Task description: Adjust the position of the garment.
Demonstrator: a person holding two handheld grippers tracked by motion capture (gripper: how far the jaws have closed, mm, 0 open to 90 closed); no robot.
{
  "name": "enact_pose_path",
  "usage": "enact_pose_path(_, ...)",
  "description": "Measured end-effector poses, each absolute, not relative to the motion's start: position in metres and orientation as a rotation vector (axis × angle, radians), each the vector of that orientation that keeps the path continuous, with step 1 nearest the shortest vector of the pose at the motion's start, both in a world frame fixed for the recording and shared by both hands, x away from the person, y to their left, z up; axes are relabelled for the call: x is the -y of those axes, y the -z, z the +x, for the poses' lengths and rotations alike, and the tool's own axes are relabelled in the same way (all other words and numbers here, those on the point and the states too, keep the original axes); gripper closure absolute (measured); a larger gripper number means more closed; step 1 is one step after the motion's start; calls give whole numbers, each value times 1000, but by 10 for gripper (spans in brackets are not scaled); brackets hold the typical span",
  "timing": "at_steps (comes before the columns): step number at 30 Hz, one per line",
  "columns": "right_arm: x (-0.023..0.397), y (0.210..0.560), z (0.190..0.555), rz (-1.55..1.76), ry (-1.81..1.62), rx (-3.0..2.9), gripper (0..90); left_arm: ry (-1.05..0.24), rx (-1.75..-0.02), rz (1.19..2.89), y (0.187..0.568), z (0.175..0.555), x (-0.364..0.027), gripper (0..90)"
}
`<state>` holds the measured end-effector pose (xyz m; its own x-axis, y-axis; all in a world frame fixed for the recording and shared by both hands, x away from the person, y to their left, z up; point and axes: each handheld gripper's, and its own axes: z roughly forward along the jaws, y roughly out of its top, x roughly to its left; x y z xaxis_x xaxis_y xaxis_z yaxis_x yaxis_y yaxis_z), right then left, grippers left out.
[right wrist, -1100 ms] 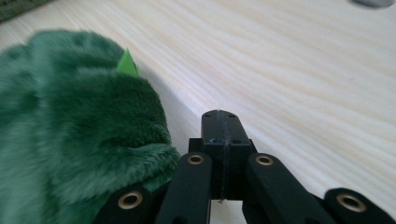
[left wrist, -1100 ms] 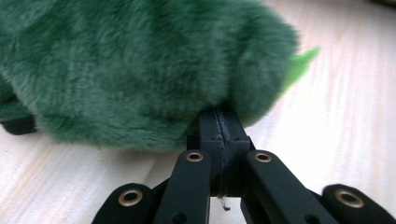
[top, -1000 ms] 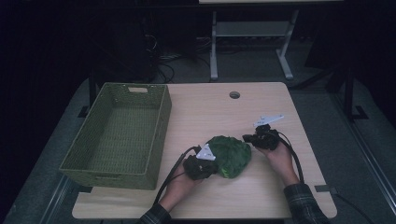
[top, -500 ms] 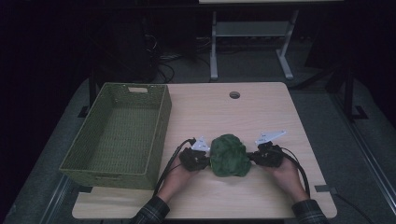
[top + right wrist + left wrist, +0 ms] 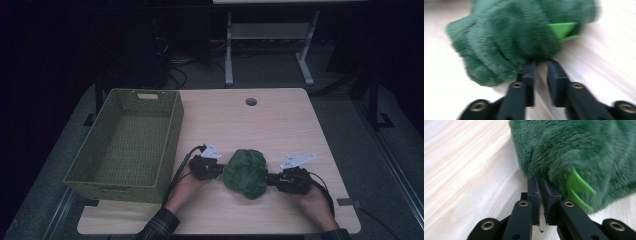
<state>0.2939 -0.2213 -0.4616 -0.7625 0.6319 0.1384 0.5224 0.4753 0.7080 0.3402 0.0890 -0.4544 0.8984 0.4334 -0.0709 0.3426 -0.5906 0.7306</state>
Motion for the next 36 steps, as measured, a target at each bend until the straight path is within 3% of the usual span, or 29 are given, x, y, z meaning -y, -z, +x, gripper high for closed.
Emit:
enact_pose_path(5,243,462,296,1143,-1123,-2415,515,-175,-530,2291,437,333,-97,770)
enact_pose_path(8,256,469,300,1208,-1049,-2360,440,-174,-517,2288,423,329,-103,725)
enact_pose_path(14,268,476,307,1255,-983,-2319,306,-166,-483,2301,401,325,-109,531)
enact_pose_path(19,269,480,311,1263,-976,-2297,123,-121,-421,2317,395,327,-102,371)
enact_pose_path(28,271,483,312,1260,-990,-2282,103,-62,-286,2455,398,340,-73,200)
enact_pose_path(36,271,483,312,1262,-990,-2281,104,-46,-294,2513,408,344,-48,162)
